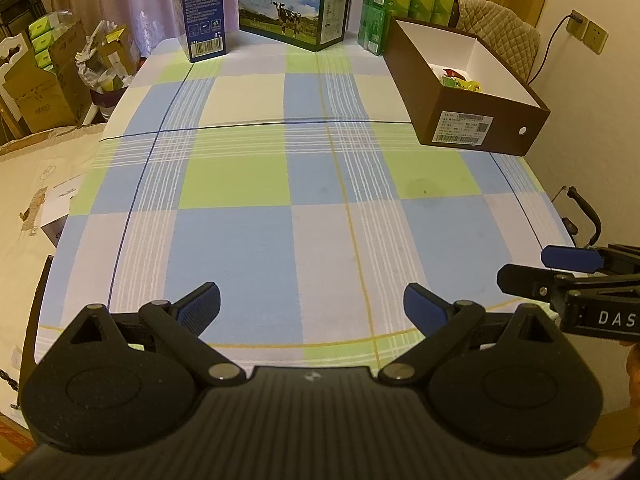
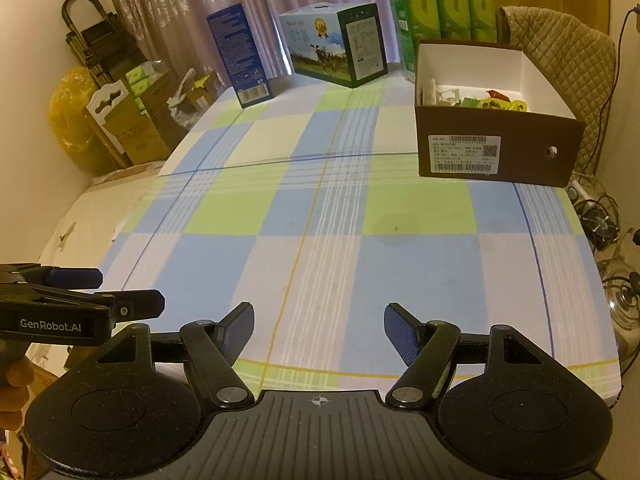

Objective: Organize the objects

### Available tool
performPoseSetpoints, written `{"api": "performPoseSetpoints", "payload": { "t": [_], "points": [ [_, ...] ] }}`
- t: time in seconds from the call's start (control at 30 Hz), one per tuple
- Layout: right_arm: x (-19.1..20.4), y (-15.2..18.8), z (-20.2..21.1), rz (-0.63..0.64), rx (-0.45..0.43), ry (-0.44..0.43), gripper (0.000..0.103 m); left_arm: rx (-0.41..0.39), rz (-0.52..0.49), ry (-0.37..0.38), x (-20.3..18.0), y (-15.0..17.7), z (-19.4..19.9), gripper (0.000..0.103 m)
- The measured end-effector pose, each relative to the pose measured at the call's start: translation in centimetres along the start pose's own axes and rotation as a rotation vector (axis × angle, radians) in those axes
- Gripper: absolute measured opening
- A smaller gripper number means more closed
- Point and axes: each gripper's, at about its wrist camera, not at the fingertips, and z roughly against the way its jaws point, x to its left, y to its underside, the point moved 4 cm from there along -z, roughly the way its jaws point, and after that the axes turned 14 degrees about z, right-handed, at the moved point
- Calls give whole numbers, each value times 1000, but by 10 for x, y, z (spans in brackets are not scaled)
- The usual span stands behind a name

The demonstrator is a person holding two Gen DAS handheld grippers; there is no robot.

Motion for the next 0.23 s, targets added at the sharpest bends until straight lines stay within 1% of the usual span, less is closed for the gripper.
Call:
{"api": "performPoseSetpoints", "payload": {
  "t": [0.23],
  "points": [
    [-7,-1,-3,-12,8,4,69,11,-2,3,-5,-2,-7,97]
  ]
}}
